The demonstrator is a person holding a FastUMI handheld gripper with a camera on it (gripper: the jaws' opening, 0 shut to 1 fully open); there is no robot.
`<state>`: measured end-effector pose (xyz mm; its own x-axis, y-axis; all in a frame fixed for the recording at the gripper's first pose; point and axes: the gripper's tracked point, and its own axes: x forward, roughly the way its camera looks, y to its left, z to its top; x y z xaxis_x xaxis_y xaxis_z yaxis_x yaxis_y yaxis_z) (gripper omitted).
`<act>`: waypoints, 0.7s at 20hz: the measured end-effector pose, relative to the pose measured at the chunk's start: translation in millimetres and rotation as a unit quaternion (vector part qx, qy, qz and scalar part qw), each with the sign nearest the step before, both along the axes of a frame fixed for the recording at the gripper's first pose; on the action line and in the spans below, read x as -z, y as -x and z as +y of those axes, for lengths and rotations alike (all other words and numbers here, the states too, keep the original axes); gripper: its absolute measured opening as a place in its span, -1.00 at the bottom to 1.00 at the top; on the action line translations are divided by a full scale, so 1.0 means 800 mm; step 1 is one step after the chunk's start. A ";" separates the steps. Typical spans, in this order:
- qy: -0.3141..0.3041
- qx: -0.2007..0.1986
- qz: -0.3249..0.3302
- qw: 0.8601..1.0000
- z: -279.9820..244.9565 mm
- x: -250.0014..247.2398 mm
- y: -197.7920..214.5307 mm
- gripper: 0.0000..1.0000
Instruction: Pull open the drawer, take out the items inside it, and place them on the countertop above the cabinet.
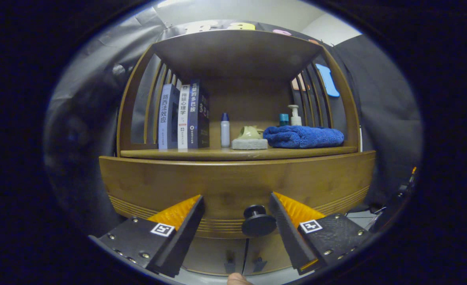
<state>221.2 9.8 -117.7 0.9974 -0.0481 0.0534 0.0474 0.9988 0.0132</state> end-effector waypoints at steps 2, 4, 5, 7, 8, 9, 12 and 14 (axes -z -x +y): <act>0.004 -0.001 0.002 1.000 0.000 0.000 -0.009 0.98; -0.003 -0.003 0.004 1.000 -0.001 -0.001 -0.017 0.98; -0.003 -0.003 0.003 1.000 -0.002 -0.001 -0.019 0.98; 0.002 -0.004 0.002 1.000 -0.002 -0.001 -0.024 0.98; 0.002 -0.004 0.003 1.000 -0.002 -0.001 -0.029 0.98; 0.001 -0.005 0.003 1.000 -0.003 -0.001 -0.032 0.98; 0.002 -0.006 0.010 1.000 -0.003 0.000 -0.040 0.98; 0.008 -0.006 0.007 1.000 -0.003 -0.001 -0.042 0.99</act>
